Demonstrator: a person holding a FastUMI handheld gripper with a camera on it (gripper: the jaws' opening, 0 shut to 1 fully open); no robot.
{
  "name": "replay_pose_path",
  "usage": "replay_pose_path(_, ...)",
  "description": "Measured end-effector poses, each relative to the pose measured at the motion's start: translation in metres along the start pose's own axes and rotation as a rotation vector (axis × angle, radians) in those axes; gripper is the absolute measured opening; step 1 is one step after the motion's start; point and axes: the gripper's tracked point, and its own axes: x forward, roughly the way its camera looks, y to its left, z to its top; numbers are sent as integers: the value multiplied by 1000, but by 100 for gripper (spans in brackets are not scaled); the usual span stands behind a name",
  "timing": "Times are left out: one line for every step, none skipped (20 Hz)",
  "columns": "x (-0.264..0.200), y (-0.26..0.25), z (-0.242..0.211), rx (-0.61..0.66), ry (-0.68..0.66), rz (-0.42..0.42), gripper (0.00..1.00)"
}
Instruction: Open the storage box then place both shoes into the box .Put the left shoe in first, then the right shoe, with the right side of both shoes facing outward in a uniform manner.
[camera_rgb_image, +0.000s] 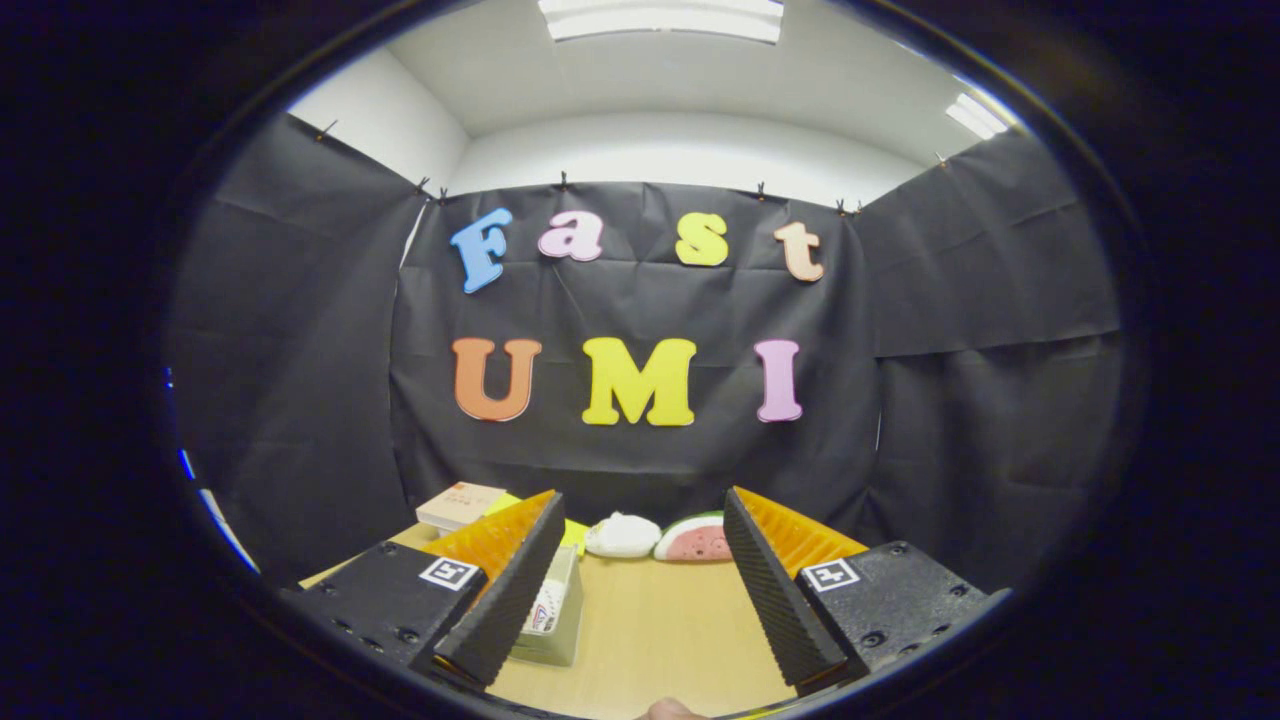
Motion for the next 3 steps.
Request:
replay_pose_path(1,-3,0,1,1,-3,100)
replay_pose_path(1,-5,0,4,3,-3,100)
replay_pose_path(2,-6,0,8,5,-4,100)
